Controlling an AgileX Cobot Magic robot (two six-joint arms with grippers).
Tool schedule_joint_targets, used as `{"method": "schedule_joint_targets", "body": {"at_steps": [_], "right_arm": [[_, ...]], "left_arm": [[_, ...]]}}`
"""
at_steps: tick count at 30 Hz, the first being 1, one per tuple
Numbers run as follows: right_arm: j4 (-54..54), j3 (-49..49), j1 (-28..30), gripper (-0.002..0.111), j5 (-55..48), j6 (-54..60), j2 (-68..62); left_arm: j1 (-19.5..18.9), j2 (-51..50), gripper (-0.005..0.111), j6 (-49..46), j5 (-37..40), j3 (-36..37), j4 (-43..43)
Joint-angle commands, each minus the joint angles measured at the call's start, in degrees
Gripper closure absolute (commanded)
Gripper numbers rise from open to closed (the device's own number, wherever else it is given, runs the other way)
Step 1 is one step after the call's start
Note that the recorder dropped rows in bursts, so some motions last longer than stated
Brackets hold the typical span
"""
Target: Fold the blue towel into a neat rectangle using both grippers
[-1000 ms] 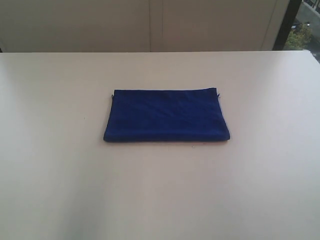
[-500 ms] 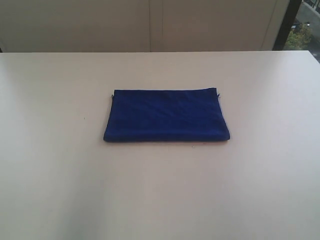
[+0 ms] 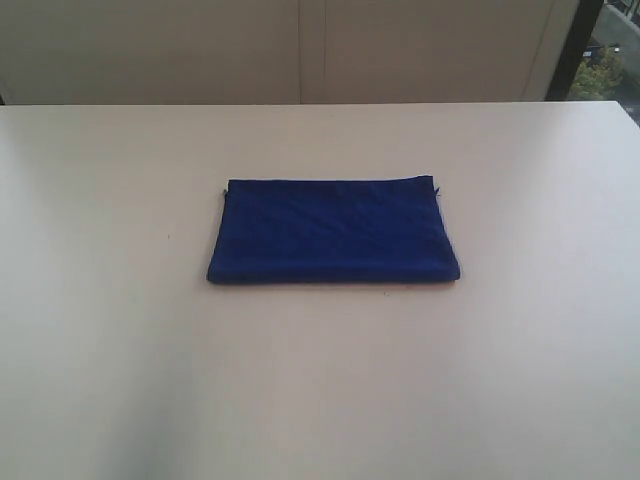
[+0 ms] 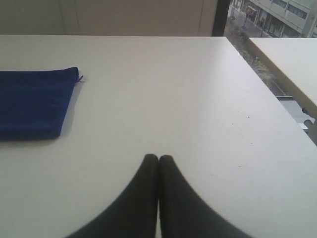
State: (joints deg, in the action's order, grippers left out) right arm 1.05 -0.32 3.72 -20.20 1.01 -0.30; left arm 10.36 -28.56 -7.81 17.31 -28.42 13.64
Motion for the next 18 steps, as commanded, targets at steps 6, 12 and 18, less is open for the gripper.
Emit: {"method": "schedule_joint_targets", "body": {"at_steps": [6,12,18], "right_arm": [[-0.65,0.32,0.29,0.108,0.12,-0.25,0.3],[-0.65,0.32,0.29,0.108,0.12,-0.25,0.3],[-0.65,0.32,0.29,0.108,0.12,-0.25,0.3]], "left_arm": [[-8.69,12.41,0.107,0.36,-1.26,15.63,0.04],[-9.69,21.25,0.107,0.36,-1.22,23.34,-0.67],[-9.69,28.56,0.107,0.11,-1.08,28.16,-0.9]]}}
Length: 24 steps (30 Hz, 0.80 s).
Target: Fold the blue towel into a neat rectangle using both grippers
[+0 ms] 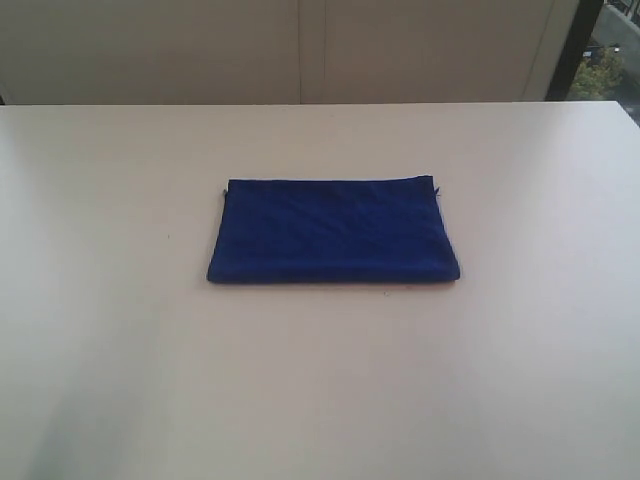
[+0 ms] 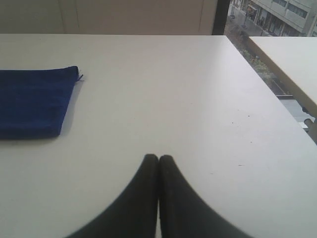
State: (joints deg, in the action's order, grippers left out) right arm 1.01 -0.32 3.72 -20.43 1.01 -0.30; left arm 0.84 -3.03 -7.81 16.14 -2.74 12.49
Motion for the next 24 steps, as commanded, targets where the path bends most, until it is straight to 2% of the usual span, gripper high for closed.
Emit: {"method": "schedule_joint_targets", "body": {"at_steps": [1,17,22,24], "right_arm": [[-0.61,0.32,0.29,0.108,0.36,-0.25,0.3],[-0.61,0.32,0.29,0.108,0.36,-0.25,0.3],[-0.61,0.32,0.29,0.108,0.36,-0.25,0.3],[-0.61,0.32,0.29,0.108,0.36,-0.25,0.3]], "left_arm": [[-0.16,3.03,0.107,0.12,-0.14,2.74,0.25],[-0.16,3.03,0.107,-1.02,-0.16,2.74,-1.96],[-0.16,3.03,0.107,9.13,-0.27,2.74,-8.94],[-0.16,3.03,0.107,9.65,-0.27,2.74,-9.13]]}}
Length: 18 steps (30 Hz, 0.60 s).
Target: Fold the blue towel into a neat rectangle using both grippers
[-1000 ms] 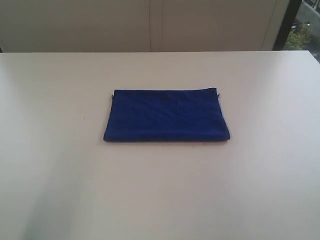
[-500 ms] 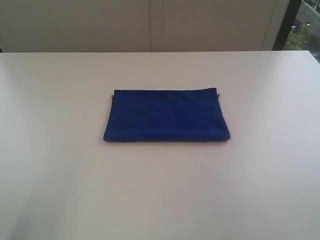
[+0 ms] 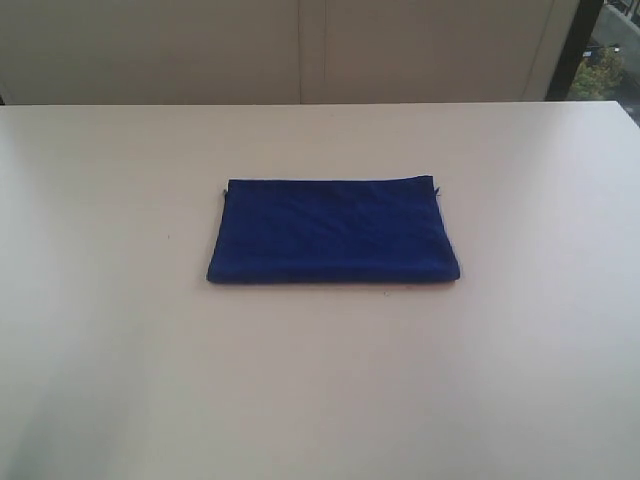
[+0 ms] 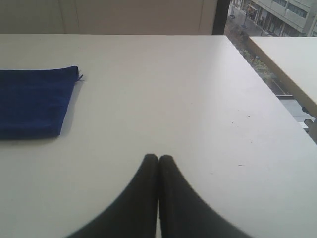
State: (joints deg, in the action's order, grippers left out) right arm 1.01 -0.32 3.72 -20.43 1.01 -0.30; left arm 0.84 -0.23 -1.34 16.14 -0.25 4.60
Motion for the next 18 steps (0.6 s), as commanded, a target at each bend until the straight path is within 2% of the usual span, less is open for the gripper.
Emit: {"method": "schedule_joint_targets", "body": {"at_steps": [1,18], "right_arm": [[-0.61,0.32,0.29,0.108,0.36,-0.25,0.3],[-0.61,0.32,0.29,0.108,0.36,-0.25,0.3]], "left_arm": [[-0.16,0.23,0.107,3.18,-0.27,0.25,-1.23],[-0.16,0.23,0.107,2.89,-2.93,0.25,-1.23]]}}
